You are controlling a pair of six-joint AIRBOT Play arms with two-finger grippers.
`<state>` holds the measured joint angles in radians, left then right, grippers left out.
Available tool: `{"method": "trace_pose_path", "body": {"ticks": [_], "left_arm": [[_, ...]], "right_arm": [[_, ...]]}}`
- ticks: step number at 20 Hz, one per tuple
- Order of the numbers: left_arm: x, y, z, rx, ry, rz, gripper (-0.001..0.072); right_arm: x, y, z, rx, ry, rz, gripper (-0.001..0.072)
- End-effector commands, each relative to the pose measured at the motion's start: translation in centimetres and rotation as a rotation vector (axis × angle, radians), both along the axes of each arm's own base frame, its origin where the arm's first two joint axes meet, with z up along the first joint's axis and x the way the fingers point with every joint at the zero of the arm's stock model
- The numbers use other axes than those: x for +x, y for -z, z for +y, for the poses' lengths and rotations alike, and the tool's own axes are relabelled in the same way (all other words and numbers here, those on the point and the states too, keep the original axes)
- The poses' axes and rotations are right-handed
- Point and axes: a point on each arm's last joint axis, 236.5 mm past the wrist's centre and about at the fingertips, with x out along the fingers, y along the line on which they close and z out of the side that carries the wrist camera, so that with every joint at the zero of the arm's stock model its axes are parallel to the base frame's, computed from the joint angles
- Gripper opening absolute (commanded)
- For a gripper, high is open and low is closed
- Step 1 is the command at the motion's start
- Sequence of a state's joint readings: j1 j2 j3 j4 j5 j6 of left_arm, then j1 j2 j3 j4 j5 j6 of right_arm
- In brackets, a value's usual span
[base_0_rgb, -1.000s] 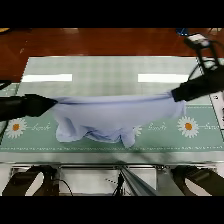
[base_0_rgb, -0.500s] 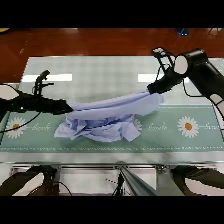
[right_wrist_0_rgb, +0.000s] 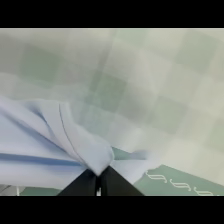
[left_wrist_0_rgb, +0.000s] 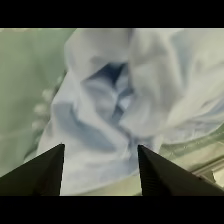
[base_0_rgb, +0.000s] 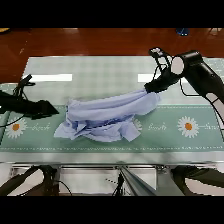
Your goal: Fold the shirts.
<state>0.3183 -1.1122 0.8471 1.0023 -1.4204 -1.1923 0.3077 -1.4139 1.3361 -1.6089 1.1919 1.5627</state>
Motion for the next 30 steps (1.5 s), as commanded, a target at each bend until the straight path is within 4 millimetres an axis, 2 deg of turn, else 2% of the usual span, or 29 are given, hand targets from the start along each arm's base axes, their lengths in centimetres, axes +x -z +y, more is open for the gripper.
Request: {"method": "trace_pose_path", "body": {"ticks": [1,3,5,10,11,12,13,14,15,17,21,22,23,24,25,27,28,29,30], "left_arm": [[-4.8,1.9,1.9,-0.044,-0.085,0.145,0.0544],[-7.0,4.3,1.0,-0.076,-0.092,0.208,0.0544],[-7.9,5.7,-0.1,-0.109,-0.094,0.214,0.0544],[-7.3,8.2,-0.9,-0.097,-0.115,0.192,0.0542],[-6.9,8.4,-1.4,-0.107,-0.114,0.190,0.0511],[-6.5,8.5,-2.1,-0.127,-0.114,0.189,0.0331],[-6.1,8.4,-2.9,-0.149,-0.114,0.186,0.0074],[-5.8,8.2,-3.6,-0.169,-0.097,0.171,0.0024],[-5.4,7.8,-3.9,-0.177,-0.082,0.151,0.0023],[-4.3,6.0,-3.6,-0.179,-0.062,0.108,0.0022],[-1.6,0.1,-2.4,-0.143,0.007,-0.046,0.0024],[-1.5,-0.4,-1.7,-0.108,0.027,-0.059,0.0079],[-1.7,-0.3,-0.5,-0.043,0.037,-0.052,0.0257],[-2.1,0.4,0.7,0.018,0.034,-0.022,0.0367],[-2.7,1.1,1.6,0.061,0.042,0.004,0.0390],[-3.2,2.2,1.1,0.041,0.038,0.027,0.0390],[-3.4,2.8,0.3,0.009,0.043,0.034,0.0454],[-3.6,3.7,-0.5,-0.019,0.039,0.058,0.0644],[-4.0,4.7,-1.1,-0.034,0.045,0.092,0.0692]], "right_arm": [[-0.1,0.0,0.1,0.003,0.001,0.004,0.0019],[-0.2,0.1,0.1,0.004,0.001,0.010,0.0019],[-0.2,0.1,0.1,0.003,0.001,0.011,0.0019],[-0.2,0.1,0.1,0.003,0.001,0.009,0.0019],[-0.2,0.1,0.1,0.004,0.001,0.008,0.0019],[-0.2,0.1,0.1,0.005,0.001,0.008,0.0019],[-0.2,0.0,0.1,0.005,0.001,0.008,0.0019],[-0.2,-0.1,0.1,0.005,0.002,0.006,0.0019],[-0.1,-0.6,0.0,0.007,0.001,-0.008,0.0019],[0.2,-2.9,0.1,0.023,0.000,-0.068,0.0019],[0.8,-10.9,0.4,0.101,-0.001,-0.292,0.0019],[0.7,-12.0,0.3,0.110,0.001,-0.320,0.0019],[0.4,-12.2,0.2,0.110,0.001,-0.322,0.0019],[0.1,-12.1,0.2,0.107,0.002,-0.308,0.0019],[0.0,-11.7,0.2,0.106,0.003,-0.293,0.0019],[0.0,-11.5,0.6,0.120,0.002,-0.285,0.0019],[0.1,-11.4,0.8,0.131,0.002,-0.286,0.0019],[0.2,-11.4,1.0,0.136,0.002,-0.288,0.0019],[0.3,-11.4,1.0,0.137,0.002,-0.291,0.0019]]}}
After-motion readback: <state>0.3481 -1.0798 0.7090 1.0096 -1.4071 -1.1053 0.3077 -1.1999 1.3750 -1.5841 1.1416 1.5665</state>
